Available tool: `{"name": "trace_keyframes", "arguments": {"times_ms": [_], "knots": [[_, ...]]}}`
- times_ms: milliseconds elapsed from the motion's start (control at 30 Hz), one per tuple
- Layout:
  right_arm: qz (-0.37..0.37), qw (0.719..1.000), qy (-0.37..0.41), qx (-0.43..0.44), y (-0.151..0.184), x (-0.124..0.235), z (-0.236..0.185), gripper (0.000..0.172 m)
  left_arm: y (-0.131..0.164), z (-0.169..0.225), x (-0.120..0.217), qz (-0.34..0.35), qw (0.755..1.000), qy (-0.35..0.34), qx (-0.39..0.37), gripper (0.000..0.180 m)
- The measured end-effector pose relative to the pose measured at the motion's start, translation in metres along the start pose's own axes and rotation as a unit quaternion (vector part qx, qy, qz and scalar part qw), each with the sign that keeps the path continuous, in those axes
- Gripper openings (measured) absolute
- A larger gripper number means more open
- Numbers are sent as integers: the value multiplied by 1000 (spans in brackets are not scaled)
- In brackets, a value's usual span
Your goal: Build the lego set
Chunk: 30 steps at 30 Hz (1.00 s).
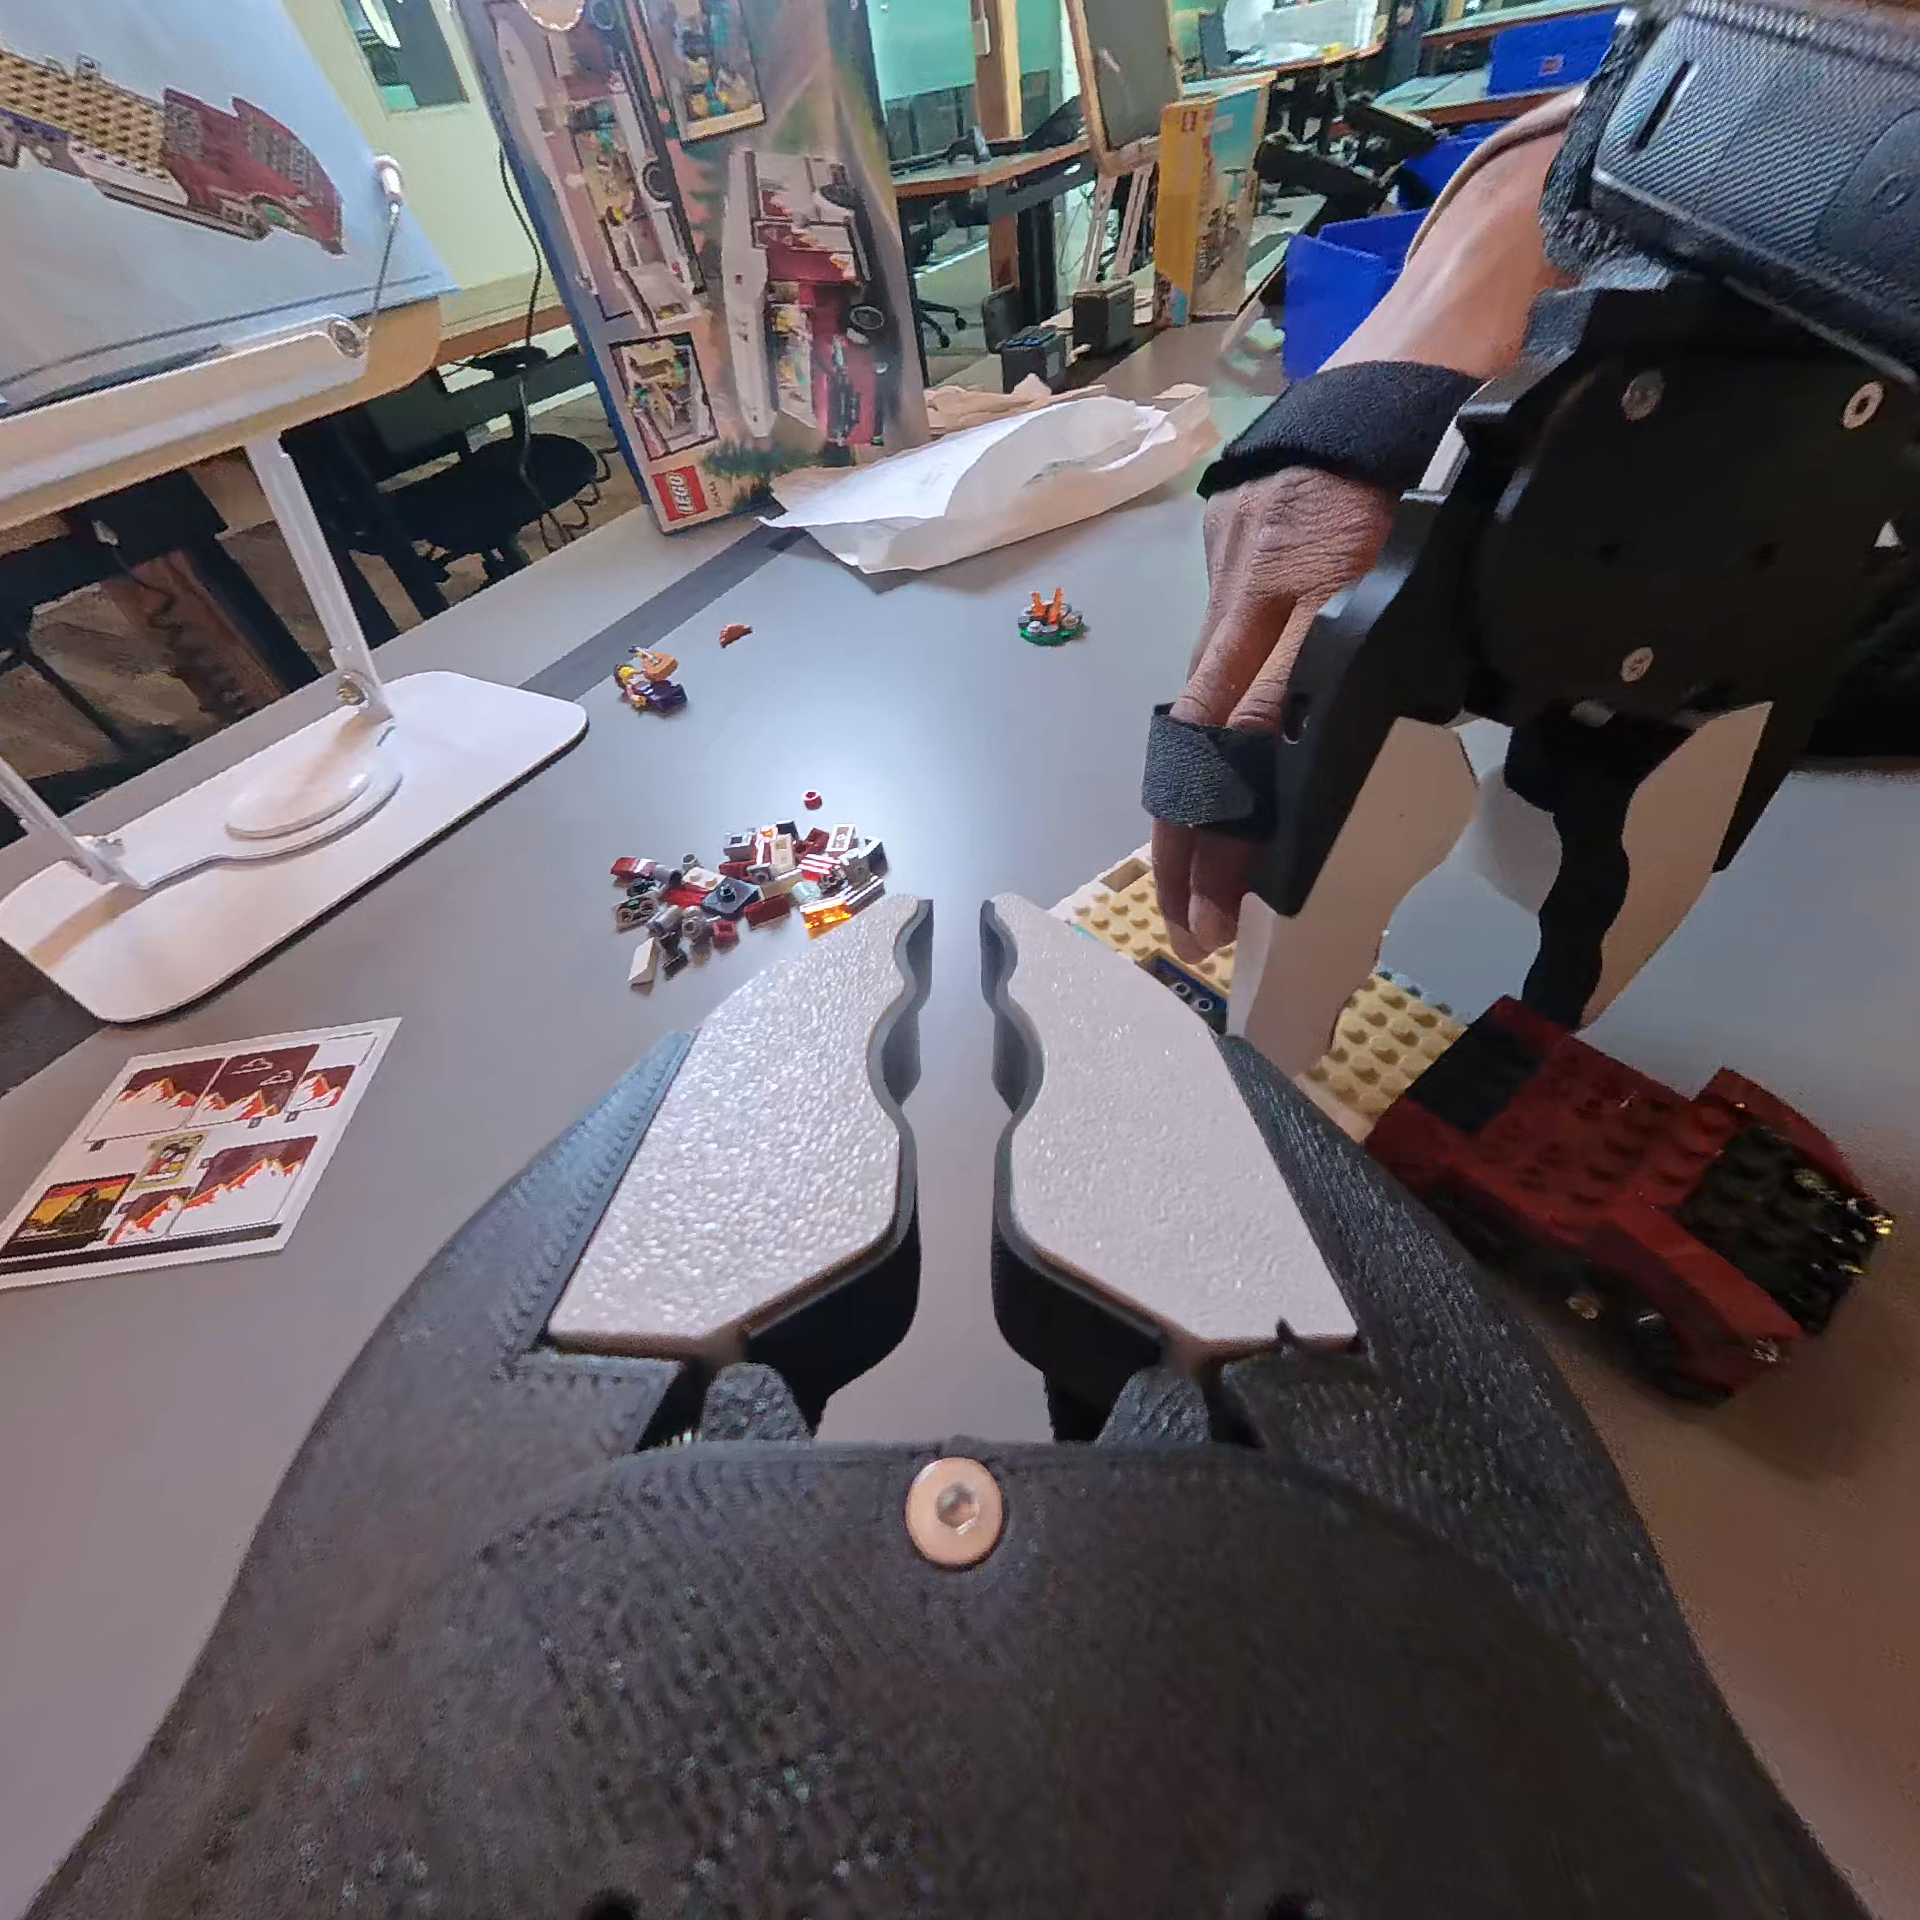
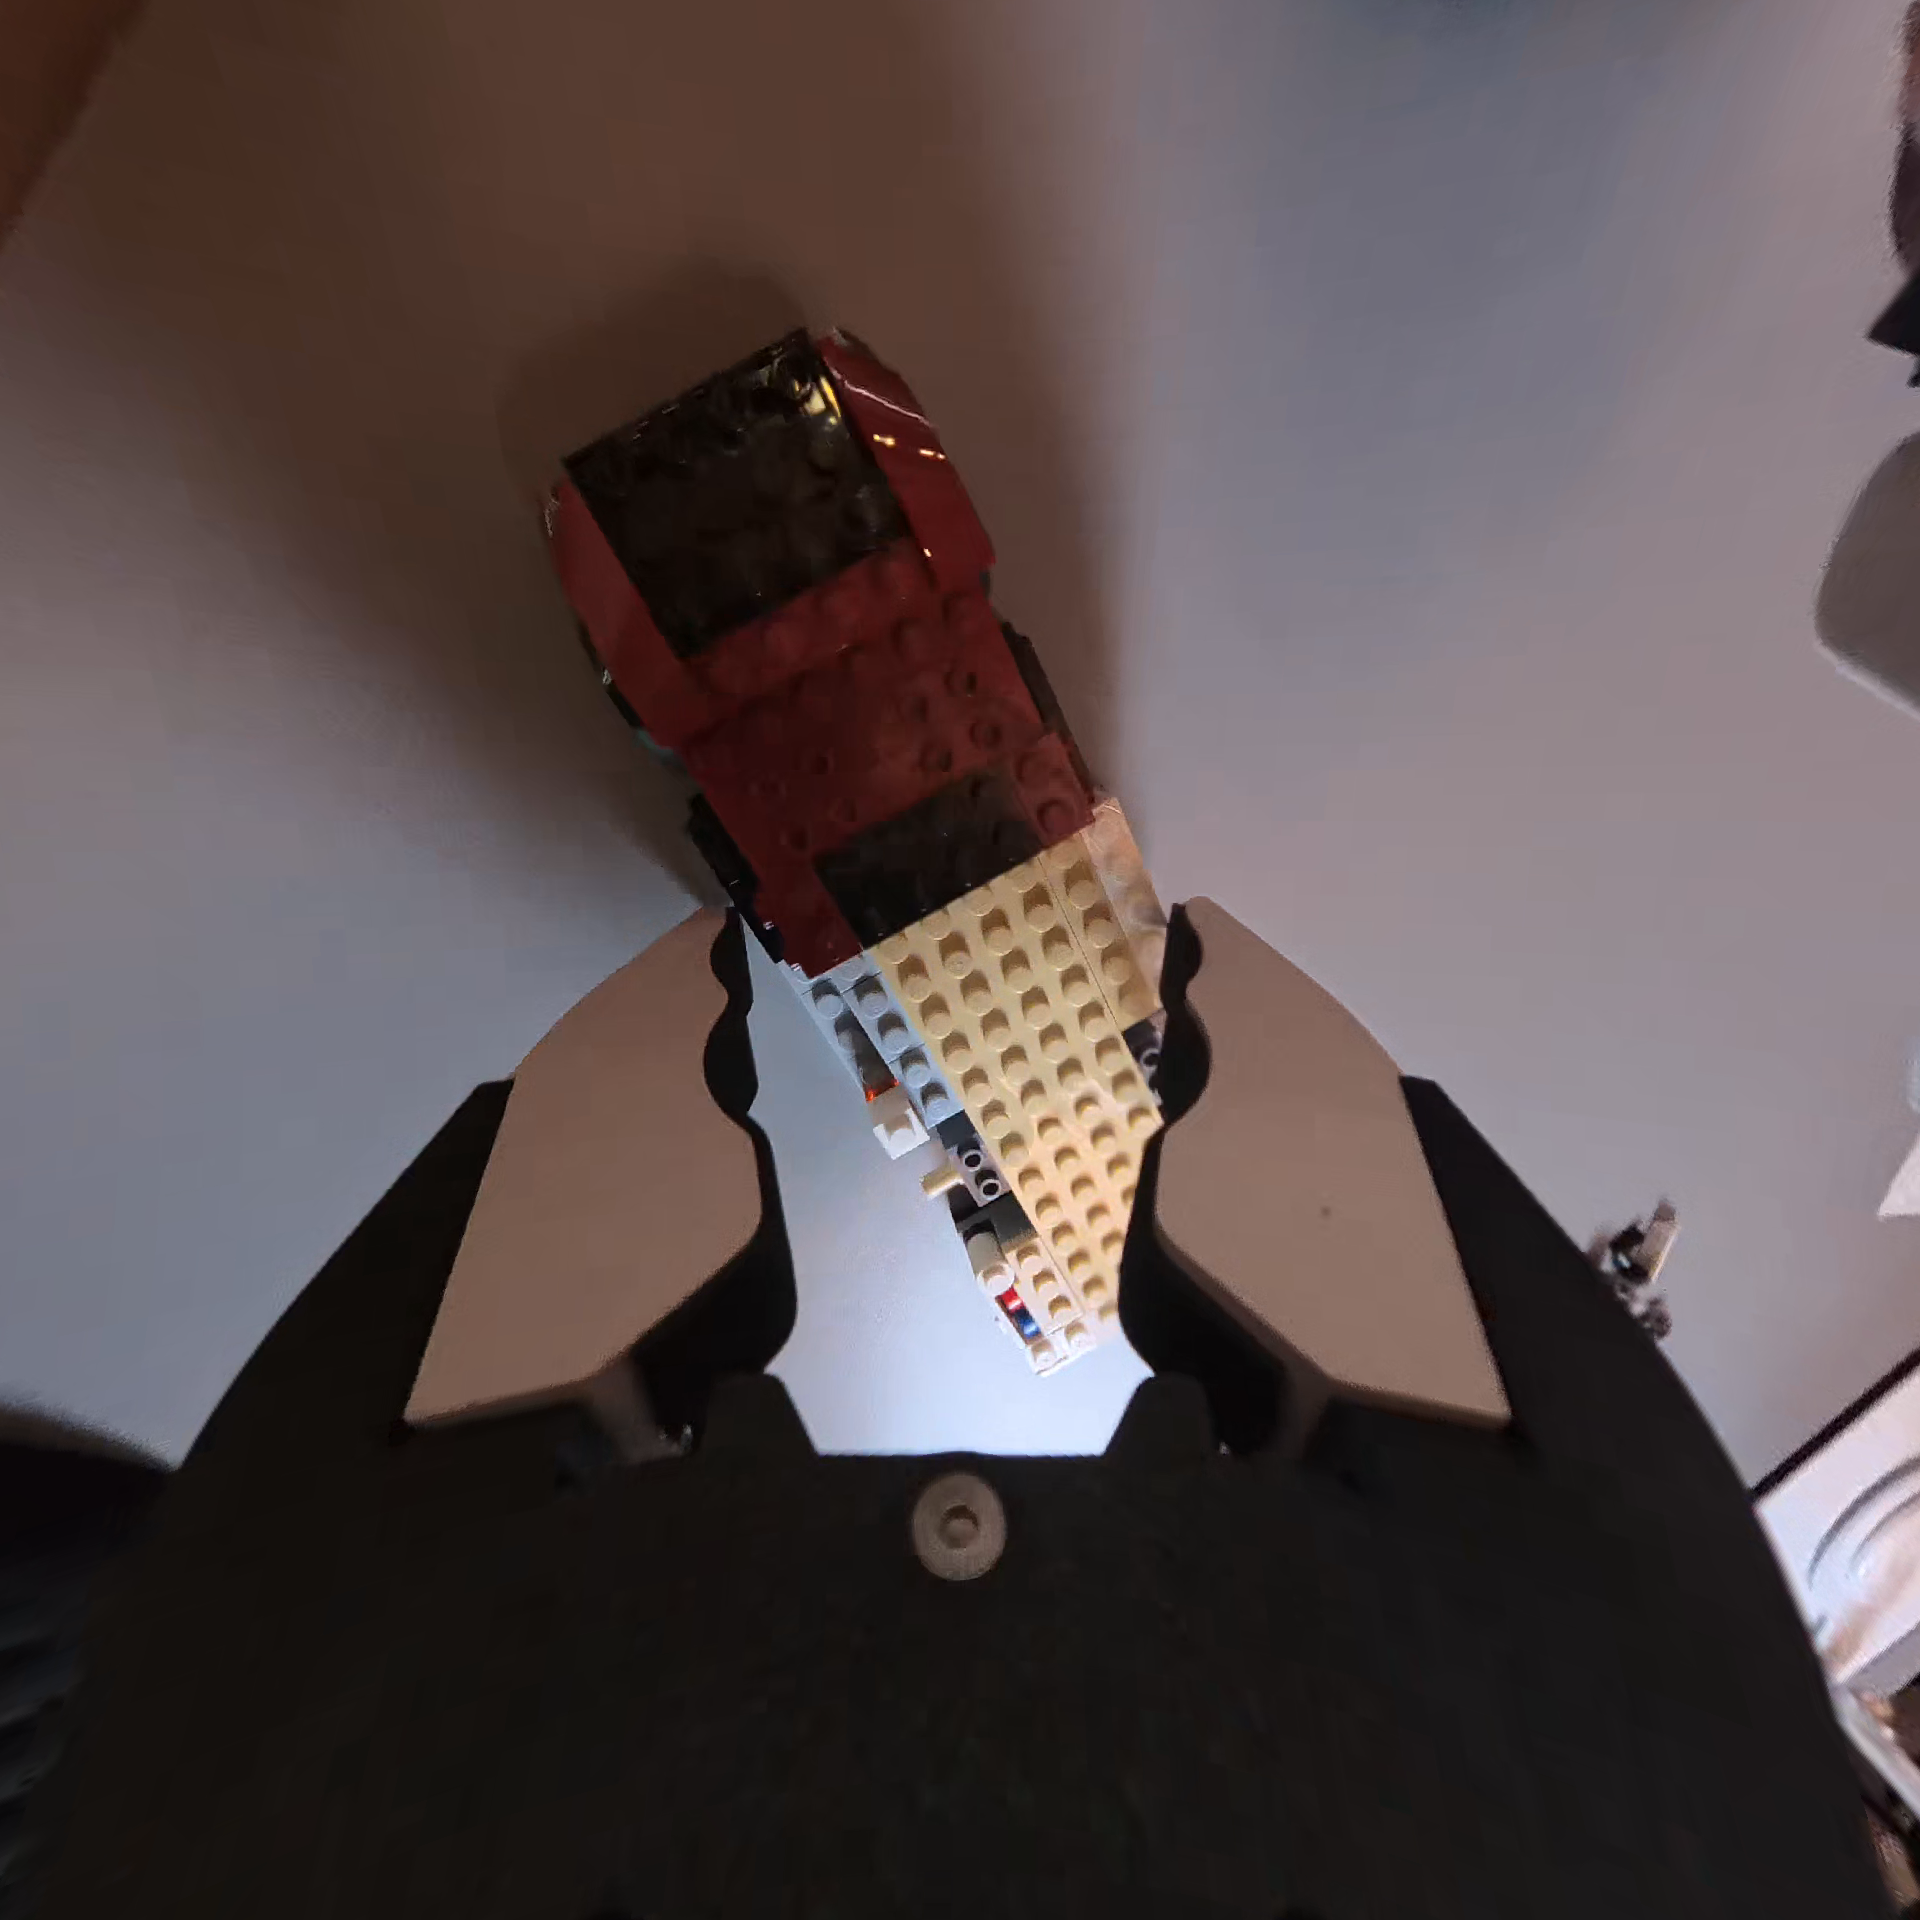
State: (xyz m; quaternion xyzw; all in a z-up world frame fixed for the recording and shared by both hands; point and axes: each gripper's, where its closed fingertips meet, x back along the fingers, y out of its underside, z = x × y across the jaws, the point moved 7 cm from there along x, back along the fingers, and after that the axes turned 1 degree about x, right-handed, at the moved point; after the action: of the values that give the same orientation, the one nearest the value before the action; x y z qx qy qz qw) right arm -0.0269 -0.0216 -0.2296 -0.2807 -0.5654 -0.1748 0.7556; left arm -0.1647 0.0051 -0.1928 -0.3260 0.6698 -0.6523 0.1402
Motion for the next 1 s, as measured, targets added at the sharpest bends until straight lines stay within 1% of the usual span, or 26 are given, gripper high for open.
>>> {"name": "trace_keyframes", "arguments": {"times_ms": [67, 133, 167, 233, 267, 300, 400, 467, 533, 600, 667, 733, 833, 933, 1000], "knots": [[0, 1000, -10, 11, 2, 1, 2, 75, 5, -1, -2, -12, 1000, 3, -6, 7], [-2, 1000, -9, 22, 6, 2, 2, 73, 9, 3, -6, -21, 999, 25, -7, 6], [-3, 1000, -7, 29, 8, 3, 2, 73, 11, 9, -7, -29, 998, 55, -6, 6], [-7, 999, 2, 33, 13, 4, 2, 72, 17, 23, -10, -63, 989, 135, 2, 13], [-10, 999, 13, 33, 16, 6, 3, 70, 20, 29, -11, -79, 983, 165, -1, 18], [-13, 999, 31, 28, 20, 8, 4, 68, 23, 34, -12, -89, 979, 181, -10, 26], [-13, 997, 68, -35, 38, 21, 6, 71, 27, 48, -10, -106, 965, 239, -20, 37], [-17, 992, 92, -83, 57, 28, 5, 68, 29, 55, -8, -118, 955, 273, -20, 44], [-32, 984, 115, -129, 75, 28, 3, 63, 28, 60, -8, -116, 953, 278, -39, 43], [-34, 978, 121, -166, 88, 24, 0, 57, 26, 68, -8, -114, 949, 288, -58, 37], [-8, 974, 111, -196, 91, 18, -2, 44, 24, 79, -12, -109, 946, 296, -74, 28], [29, 971, 100, -215, 88, 16, 0, 36, 21, 91, -18, -101, 946, 293, -96, 24], [61, 968, 88, -225, 82, 13, 10, 31, 16, 101, -30, -87, 956, 251, -122, 25], [55, 962, 115, -242, 86, 18, 24, 32, 8, 100, -40, -60, 969, 184, -153, 29], [81, 952, 129, -267, 87, 29, 26, 37, 2, 93, -37, -46, 973, 171, -150, 30]]}}
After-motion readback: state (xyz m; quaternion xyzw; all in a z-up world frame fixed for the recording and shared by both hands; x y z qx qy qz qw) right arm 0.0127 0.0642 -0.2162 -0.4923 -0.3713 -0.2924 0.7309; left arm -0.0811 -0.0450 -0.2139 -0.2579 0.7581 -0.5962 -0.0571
